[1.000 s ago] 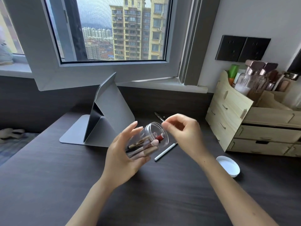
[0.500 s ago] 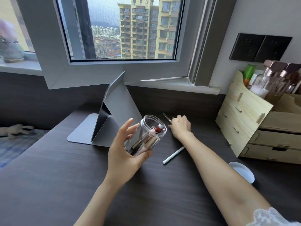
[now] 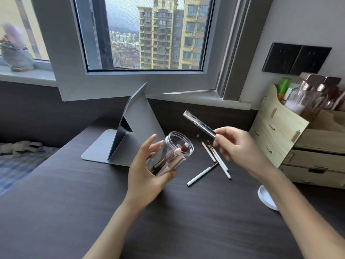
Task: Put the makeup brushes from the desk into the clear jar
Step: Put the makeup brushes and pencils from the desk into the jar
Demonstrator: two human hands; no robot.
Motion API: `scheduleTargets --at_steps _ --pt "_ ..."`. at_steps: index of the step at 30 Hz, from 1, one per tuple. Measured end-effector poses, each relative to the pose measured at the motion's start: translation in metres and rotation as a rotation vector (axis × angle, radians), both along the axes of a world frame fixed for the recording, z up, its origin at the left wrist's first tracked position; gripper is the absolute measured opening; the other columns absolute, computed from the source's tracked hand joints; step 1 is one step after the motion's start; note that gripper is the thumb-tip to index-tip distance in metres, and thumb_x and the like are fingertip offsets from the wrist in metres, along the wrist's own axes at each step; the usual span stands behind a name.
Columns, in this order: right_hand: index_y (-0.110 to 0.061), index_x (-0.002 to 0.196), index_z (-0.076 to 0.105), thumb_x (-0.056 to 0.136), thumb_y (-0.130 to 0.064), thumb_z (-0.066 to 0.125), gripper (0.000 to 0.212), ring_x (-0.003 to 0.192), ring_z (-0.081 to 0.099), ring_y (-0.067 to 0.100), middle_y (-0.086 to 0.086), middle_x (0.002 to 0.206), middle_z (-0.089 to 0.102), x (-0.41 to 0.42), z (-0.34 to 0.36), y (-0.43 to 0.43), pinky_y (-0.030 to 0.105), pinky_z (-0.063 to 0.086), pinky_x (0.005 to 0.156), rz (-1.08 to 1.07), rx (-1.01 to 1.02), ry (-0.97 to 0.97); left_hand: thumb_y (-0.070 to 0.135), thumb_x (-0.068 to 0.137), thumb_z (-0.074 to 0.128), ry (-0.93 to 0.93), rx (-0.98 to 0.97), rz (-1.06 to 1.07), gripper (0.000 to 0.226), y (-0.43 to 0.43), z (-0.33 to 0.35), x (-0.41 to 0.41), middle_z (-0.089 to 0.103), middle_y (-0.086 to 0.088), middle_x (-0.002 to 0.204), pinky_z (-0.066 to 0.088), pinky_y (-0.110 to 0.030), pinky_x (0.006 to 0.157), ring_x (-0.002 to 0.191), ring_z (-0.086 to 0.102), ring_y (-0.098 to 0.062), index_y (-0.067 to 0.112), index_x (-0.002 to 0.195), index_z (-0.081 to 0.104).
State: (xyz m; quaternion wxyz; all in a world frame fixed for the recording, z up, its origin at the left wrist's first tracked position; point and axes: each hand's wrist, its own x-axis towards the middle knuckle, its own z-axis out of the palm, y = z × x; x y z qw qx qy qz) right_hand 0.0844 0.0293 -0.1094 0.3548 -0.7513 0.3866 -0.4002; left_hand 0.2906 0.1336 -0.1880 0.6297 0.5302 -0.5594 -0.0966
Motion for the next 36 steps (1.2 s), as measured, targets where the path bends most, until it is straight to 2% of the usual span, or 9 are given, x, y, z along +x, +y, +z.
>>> scheduleTargets --at_steps 7,13,17,20,23,25,29,33,36 --pt "-0.018 0.095 0.07 0.086 -0.012 0.064 0.012 0.071 0.057 -0.006 -0.012 0.081 0.065 -0.03 0.029 0.056 0.001 0.038 0.067 -0.081 -0.441 0.417 -0.005 0.057 0.085 -0.048 0.01 -0.129 0.097 0.006 0.003 -0.008 0.059 0.009 0.12 0.041 -0.004 0.088 0.114 0.054 0.008 0.038 0.129 0.037" --pt "-0.02 0.077 0.059 0.077 -0.025 0.074 0.016 0.058 0.056 0.001 -0.008 0.064 0.061 0.01 0.0 0.06 0.01 0.043 0.054 0.0 -0.249 0.221 -0.003 0.061 0.084 -0.124 0.11 -0.304 0.097 0.009 0.001 -0.011 0.058 0.0 0.129 0.056 -0.026 0.083 0.119 0.057 -0.01 0.034 0.136 0.035" --pt "-0.018 0.073 0.072 0.074 -0.031 0.075 0.013 0.054 0.049 0.002 -0.01 0.061 0.056 0.022 -0.028 0.057 0.012 0.036 0.054 -0.143 -0.413 0.239 0.008 0.06 0.085 -0.158 0.112 -0.276 0.097 0.007 0.0 -0.008 0.059 0.004 0.129 0.054 -0.035 0.092 0.119 0.058 -0.012 0.035 0.138 0.034" --pt "-0.022 0.082 0.076 0.084 -0.03 0.064 0.014 0.061 0.052 0.007 -0.004 0.069 0.057 0.02 -0.04 0.056 0.018 0.037 0.056 -0.109 -0.478 0.267 0.015 0.058 0.084 -0.167 0.111 -0.244 0.097 0.005 -0.001 -0.006 0.06 0.007 0.128 0.053 -0.037 0.095 0.12 0.057 -0.009 0.034 0.139 0.035" --pt "-0.02 0.085 0.076 0.087 -0.024 0.061 0.015 0.064 0.053 0.004 -0.005 0.072 0.061 0.01 -0.045 0.04 0.014 0.037 0.059 -0.077 -0.236 0.032 0.01 0.056 0.085 -0.091 0.092 -0.221 0.098 0.002 -0.003 -0.005 0.06 0.009 0.128 0.053 -0.034 0.092 0.117 0.06 -0.012 0.041 0.137 0.037" --pt "-0.009 0.076 0.073 0.087 -0.017 0.062 0.018 0.066 0.058 0.017 0.01 0.073 0.069 0.0 -0.049 0.017 0.024 0.041 0.062 -0.247 -0.118 -0.044 0.0 0.056 0.086 -0.041 0.069 -0.176 0.102 0.0 -0.004 -0.004 0.061 0.012 0.125 0.051 -0.024 0.091 0.114 0.061 -0.006 0.048 0.133 0.039" --pt "-0.008 0.079 0.073 0.085 -0.016 0.057 0.019 0.082 0.066 0.026 0.012 0.083 0.075 -0.018 -0.066 -0.026 0.027 0.042 0.065 -0.541 -0.085 0.315 -0.011 0.055 0.084 0.071 0.012 -0.104 0.104 -0.002 -0.002 -0.003 0.059 0.015 0.119 0.043 -0.002 0.081 0.105 0.058 0.013 0.051 0.126 0.04" --pt "-0.018 0.091 0.073 0.084 -0.031 0.061 0.019 0.097 0.063 0.026 0.004 0.096 0.074 -0.014 -0.08 -0.042 0.029 0.044 0.072 -0.494 -0.084 0.63 -0.014 0.054 0.082 0.15 -0.024 -0.074 0.099 -0.003 0.0 -0.002 0.057 0.013 0.115 0.038 0.004 0.078 0.102 0.055 0.02 0.037 0.127 0.041" --pt "-0.024 0.102 0.071 0.087 -0.029 0.057 0.021 0.102 0.055 0.026 0.001 0.103 0.067 -0.007 -0.083 -0.04 0.031 0.044 0.077 -0.384 -0.268 0.721 -0.013 0.054 0.083 0.151 -0.025 -0.06 0.097 -0.003 0.001 -0.002 0.057 0.012 0.113 0.037 0.004 0.08 0.101 0.055 0.02 0.033 0.129 0.041"
